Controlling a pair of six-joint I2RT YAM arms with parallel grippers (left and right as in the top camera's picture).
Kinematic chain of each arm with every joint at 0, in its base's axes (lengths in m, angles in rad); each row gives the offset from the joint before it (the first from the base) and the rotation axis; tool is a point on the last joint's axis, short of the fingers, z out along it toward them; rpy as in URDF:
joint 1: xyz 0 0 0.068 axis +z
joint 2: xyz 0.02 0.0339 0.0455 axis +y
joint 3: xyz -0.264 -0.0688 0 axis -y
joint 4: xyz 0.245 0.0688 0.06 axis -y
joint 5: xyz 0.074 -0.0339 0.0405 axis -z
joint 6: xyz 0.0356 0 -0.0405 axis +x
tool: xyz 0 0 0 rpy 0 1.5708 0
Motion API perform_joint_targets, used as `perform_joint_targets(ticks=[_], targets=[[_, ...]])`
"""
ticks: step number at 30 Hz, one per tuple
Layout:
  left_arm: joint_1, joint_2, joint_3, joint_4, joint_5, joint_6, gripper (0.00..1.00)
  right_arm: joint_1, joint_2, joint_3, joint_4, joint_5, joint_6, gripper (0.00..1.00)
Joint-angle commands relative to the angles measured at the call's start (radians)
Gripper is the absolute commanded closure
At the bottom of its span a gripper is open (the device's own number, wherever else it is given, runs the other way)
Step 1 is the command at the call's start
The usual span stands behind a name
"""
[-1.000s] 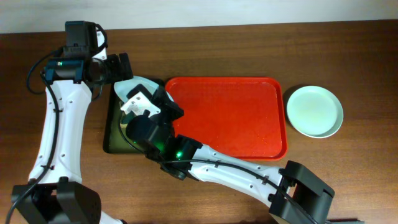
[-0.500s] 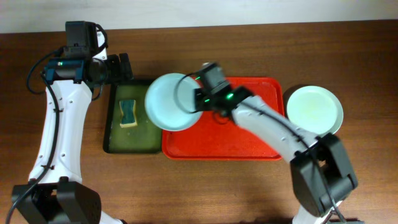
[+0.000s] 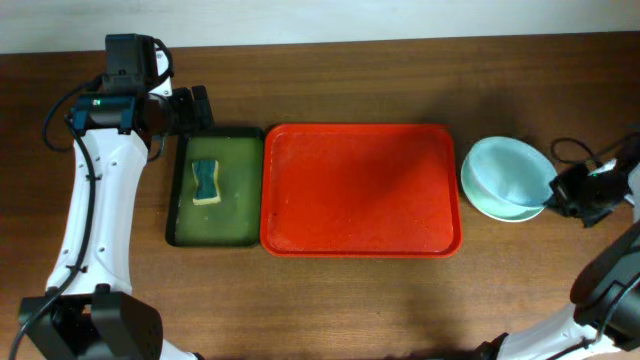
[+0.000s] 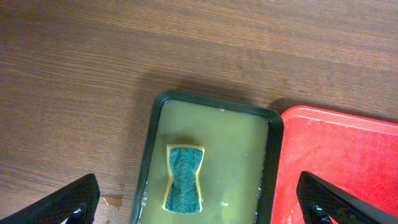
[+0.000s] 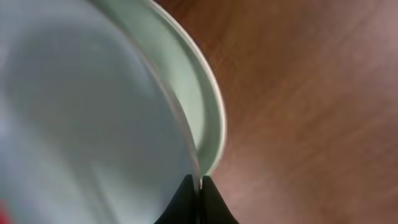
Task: Clean dirty plates on tray and stack at the side
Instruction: 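Carry the light-blue plate right and stack it on the plate pile, then release the plate and withdraw the right gripper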
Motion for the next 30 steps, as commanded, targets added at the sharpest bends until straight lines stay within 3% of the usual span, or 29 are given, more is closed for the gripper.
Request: perform_joint_targets(ticks=[1, 2, 3, 4, 6, 10, 12, 16, 17, 30], targets=[[0.002, 0.005, 0.001, -0.001, -0.007, 0.009, 0.01, 0.012, -0.021, 0.002, -0.020, 0.084, -0.040, 0.96], [0.002, 0.005, 0.001, -0.001, -0.007, 0.009, 0.01, 0.023, -0.021, 0.002, -0.019, 0.088, -0.040, 0.92], [0.002, 0.005, 0.001, -0.001, -0.007, 0.009, 0.01, 0.033, -0.021, 0.002, -0.019, 0.099, -0.040, 0.73], [0.002, 0.005, 0.001, -0.001, -0.007, 0.009, 0.01, 0.042, -0.021, 0.002, -0.018, 0.111, -0.040, 0.25], [0.002, 0.005, 0.001, -0.001, -0.007, 0.009, 0.01, 0.063, -0.021, 0.002, -0.019, 0.123, -0.063, 0.05], [0.002, 0.005, 0.001, -0.001, -0.007, 0.009, 0.01, 0.213, -0.021, 0.002, -0.021, 0.128, -0.286, 0.02], [0.002, 0.005, 0.001, -0.001, -0.007, 0.009, 0.01, 0.393, -0.021, 0.002, 0.003, 0.129, -0.429, 0.03], [0.002, 0.005, 0.001, -0.001, -0.007, 0.009, 0.01, 0.642, -0.021, 0.002, 0.039, 0.327, -0.484, 0.05], [0.002, 0.005, 0.001, -0.001, -0.007, 0.009, 0.01, 0.677, -0.021, 0.002, 0.045, 0.334, -0.485, 0.01], [0.003, 0.005, 0.001, -0.001, -0.007, 0.009, 0.01, 0.706, -0.038, 0.002, 0.046, 0.331, -0.485, 0.01]])
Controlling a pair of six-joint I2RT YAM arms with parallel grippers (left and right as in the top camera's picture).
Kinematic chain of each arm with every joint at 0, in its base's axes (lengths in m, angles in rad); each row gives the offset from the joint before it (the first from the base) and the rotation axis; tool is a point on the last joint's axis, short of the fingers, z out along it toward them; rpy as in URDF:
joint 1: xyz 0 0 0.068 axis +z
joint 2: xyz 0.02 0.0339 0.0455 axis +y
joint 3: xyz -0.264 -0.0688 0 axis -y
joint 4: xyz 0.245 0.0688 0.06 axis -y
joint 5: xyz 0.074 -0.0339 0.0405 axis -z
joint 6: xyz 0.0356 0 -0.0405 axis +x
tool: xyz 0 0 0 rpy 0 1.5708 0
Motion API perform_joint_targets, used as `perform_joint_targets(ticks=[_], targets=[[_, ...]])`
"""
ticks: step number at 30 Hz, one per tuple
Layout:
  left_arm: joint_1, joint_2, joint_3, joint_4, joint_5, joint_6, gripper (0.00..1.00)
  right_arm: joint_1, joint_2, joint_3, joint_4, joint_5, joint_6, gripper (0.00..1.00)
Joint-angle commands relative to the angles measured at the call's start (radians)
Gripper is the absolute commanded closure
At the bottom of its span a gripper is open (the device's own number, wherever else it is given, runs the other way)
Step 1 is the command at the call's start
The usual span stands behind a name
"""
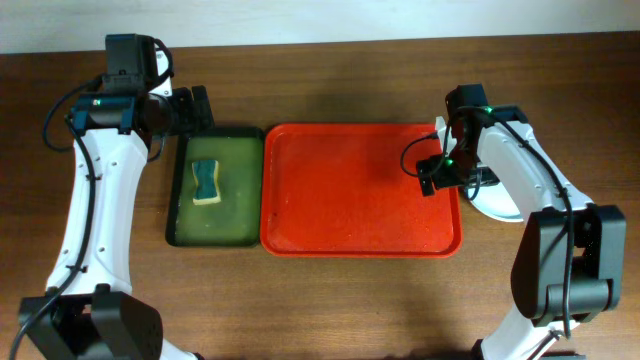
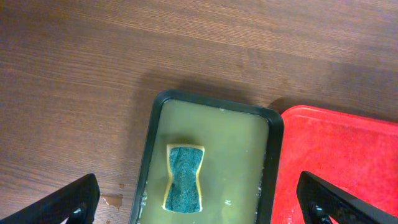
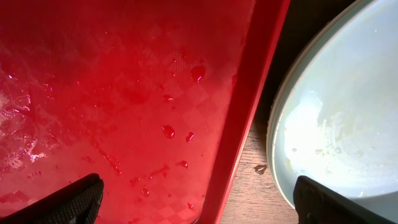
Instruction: Clean dirty plates on tray and stack at the side
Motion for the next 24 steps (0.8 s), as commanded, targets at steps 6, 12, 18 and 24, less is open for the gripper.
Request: perform_joint_targets(ticks=[6, 12, 18, 24], targets=[[0.002, 0.005, 0.001, 0.000, -0.007, 0.009, 0.01, 0.005, -0.415, 0.002, 0.003, 0.016, -0.006, 0.01], [0.002, 0.005, 0.001, 0.000, -0.007, 0.009, 0.01, 0.005, -1.054, 0.002, 0.003, 0.180, -0.007, 0.01], [0.002, 0.005, 0.001, 0.000, -0.007, 0.009, 0.00, 0.043, -1.559, -0.058, 0.021, 0.092, -0.006, 0.01], [0.002, 0.005, 0.001, 0.000, -0.007, 0.009, 0.01, 0.031, -1.842, -0.507, 0.361, 0.056, -0.006, 0.01]])
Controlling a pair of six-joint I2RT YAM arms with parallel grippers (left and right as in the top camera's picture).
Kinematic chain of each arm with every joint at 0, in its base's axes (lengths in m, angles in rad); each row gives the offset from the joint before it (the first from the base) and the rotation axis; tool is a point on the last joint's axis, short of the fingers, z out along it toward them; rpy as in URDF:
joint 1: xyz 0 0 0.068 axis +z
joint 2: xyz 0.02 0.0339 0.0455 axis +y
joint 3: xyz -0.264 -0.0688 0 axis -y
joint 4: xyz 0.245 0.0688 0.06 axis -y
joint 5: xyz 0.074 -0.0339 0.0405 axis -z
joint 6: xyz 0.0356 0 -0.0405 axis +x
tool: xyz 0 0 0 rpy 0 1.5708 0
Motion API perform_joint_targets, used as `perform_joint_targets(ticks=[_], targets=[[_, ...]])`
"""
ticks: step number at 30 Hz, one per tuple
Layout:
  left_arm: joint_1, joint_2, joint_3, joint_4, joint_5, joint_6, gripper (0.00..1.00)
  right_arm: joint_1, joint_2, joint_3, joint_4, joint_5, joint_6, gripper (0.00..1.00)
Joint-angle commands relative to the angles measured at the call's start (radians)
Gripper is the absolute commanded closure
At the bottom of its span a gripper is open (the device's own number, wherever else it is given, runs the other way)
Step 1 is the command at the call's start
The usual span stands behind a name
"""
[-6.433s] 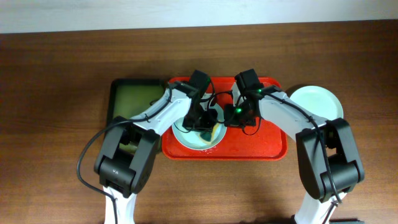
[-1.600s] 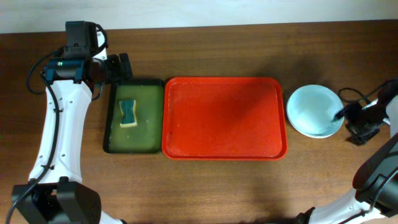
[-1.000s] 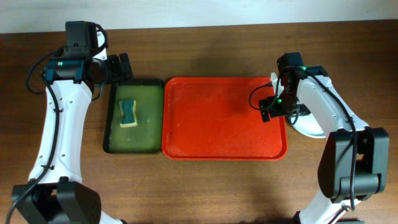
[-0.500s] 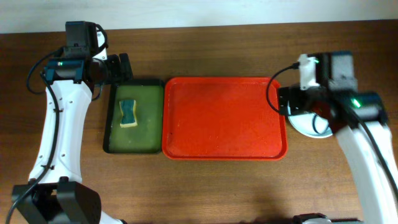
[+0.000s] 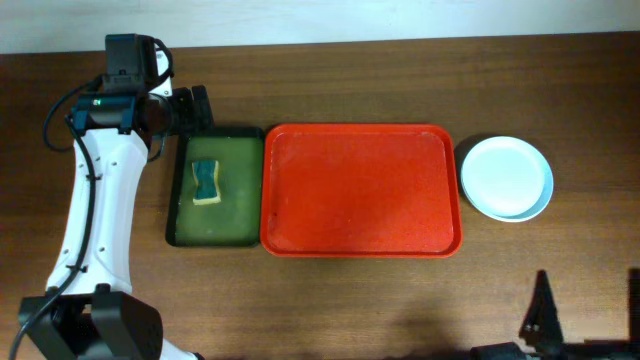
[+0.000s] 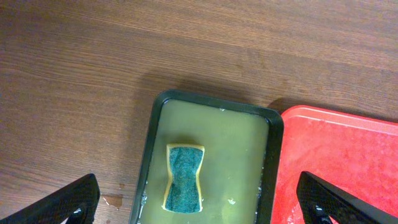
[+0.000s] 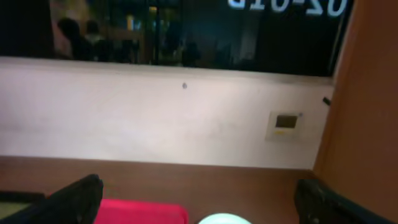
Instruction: Clean dirty plates on tray and stack at the side
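The red tray (image 5: pixel 360 190) lies bare in mid-table, wet in the left wrist view (image 6: pixel 342 168). Right of it, pale plates (image 5: pixel 505 178) lie stacked on the wood, the top one white; their rim shows low in the right wrist view (image 7: pixel 224 219). My left gripper (image 5: pixel 197 108) hangs open above the far end of the green basin (image 6: pixel 214 130), nothing between its fingers (image 6: pixel 68 202). My right gripper (image 5: pixel 588 300) is open at the table's near edge, well clear of the plates, its camera facing the far wall.
The dark-rimmed basin (image 5: pixel 213 228) of greenish water sits against the tray's left side, with a blue-green sponge (image 5: pixel 205 182) floating in it, seen too in the left wrist view (image 6: pixel 183 177). A wet spot marks the wood left of the basin.
My right gripper, then open over the tray's right edge beside the plates, now sits at the table's near edge facing the wall. The plate stack is uncovered. The left arm has not moved.
My right gripper was first shut on the rim of a tilted plate at the stack right of the tray. Then it was open over the tray's right edge, with the plate lying on the stack. Now it is back at the near edge.
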Motion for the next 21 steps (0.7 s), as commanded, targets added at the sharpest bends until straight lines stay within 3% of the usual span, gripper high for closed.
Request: perform_joint_targets(ticks=[1, 4, 6, 7, 13, 19, 21], targets=[[0.002, 0.005, 0.001, 0.000, -0.007, 0.009, 0.01, -0.006, -0.084, -0.185, 0.185, -0.034, 0.005, 0.01], [0.002, 0.005, 0.001, 0.000, -0.007, 0.009, 0.01, -0.011, -0.082, -0.437, 0.566, -0.055, 0.005, 0.01], [0.002, 0.005, 0.001, 0.000, -0.007, 0.009, 0.01, -0.011, -0.082, -0.676, 0.935, -0.074, 0.008, 0.01], [0.002, 0.005, 0.001, 0.000, -0.007, 0.009, 0.01, -0.011, -0.082, -0.757, 1.010, -0.077, 0.008, 0.01], [0.002, 0.005, 0.001, 0.000, -0.007, 0.009, 0.01, -0.011, -0.083, -0.987, 1.020, -0.097, 0.008, 0.01], [0.002, 0.005, 0.001, 0.000, -0.007, 0.009, 0.01, -0.011, -0.083, -0.986, 0.689, -0.103, 0.008, 0.01], [0.002, 0.005, 0.001, 0.000, -0.007, 0.009, 0.01, -0.011, -0.083, -0.986, 0.689, -0.107, 0.008, 0.01]])
